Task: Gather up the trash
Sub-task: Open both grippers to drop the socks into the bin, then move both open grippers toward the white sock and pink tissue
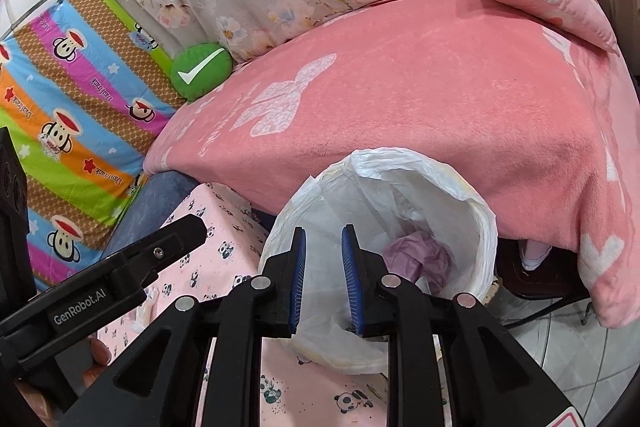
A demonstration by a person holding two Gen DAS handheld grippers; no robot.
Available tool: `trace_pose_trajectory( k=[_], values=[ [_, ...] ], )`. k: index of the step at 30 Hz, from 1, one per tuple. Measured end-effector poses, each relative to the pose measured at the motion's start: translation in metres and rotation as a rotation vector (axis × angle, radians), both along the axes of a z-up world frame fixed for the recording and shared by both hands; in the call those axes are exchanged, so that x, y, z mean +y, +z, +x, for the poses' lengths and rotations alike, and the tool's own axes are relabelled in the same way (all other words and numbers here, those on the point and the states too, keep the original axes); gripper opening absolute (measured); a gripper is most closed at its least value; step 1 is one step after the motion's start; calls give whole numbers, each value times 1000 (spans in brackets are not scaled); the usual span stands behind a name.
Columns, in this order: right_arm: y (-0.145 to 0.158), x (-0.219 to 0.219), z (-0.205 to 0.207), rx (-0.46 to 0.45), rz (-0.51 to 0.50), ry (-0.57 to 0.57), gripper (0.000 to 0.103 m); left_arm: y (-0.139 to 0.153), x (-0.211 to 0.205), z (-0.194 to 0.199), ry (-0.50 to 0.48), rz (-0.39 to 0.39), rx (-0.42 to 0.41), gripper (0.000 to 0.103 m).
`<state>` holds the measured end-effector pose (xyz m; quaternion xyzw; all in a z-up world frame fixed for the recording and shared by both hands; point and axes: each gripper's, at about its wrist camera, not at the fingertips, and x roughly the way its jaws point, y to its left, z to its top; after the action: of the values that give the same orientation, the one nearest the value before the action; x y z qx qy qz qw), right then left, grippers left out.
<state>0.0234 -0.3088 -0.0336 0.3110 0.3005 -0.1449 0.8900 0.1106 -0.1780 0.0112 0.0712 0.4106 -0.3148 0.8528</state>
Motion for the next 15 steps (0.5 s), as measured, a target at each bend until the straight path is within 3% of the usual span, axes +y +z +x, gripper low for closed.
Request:
trace_pose_trajectory(
  k=[15],
  values=[
    [0,29,12,15,-23,59,27,-3,31,5,60,-18,11,69]
  ],
)
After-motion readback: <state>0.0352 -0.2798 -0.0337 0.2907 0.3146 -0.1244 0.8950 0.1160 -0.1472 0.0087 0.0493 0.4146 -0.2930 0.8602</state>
